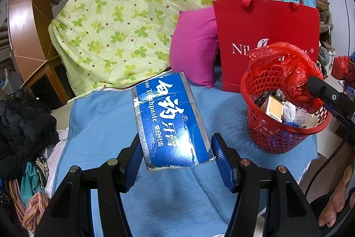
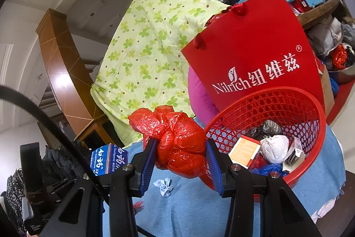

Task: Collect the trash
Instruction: 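Lower both tools into the red basket and open them to drop box and bag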

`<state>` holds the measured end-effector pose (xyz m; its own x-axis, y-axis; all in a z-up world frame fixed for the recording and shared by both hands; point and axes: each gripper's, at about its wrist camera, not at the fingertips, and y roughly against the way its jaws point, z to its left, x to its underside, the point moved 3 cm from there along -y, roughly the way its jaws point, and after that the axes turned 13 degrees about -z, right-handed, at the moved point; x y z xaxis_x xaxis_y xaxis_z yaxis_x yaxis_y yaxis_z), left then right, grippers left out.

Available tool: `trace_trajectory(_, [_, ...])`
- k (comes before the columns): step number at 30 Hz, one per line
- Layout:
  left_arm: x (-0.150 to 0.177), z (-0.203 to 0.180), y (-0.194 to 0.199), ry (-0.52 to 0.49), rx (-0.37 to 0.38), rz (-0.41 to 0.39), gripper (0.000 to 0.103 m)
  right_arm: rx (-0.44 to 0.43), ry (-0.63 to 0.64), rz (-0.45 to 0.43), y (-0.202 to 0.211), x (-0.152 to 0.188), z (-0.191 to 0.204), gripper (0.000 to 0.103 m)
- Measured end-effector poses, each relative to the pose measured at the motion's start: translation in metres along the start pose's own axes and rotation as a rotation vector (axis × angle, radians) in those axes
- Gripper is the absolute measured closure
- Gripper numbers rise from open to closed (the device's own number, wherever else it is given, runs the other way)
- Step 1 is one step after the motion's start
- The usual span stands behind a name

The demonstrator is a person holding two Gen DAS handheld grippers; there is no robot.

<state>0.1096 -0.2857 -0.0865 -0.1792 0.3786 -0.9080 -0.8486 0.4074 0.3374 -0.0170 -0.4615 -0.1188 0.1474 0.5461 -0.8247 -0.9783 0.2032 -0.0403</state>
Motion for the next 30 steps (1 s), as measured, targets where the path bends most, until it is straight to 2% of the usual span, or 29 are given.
trace_trajectory(30, [-0.019, -0.042, -0.009, -0.055, 0.082, -0.026, 0.040, 0.076, -0.070, -0.047, 0.018, -0.016, -0.035, 0.056])
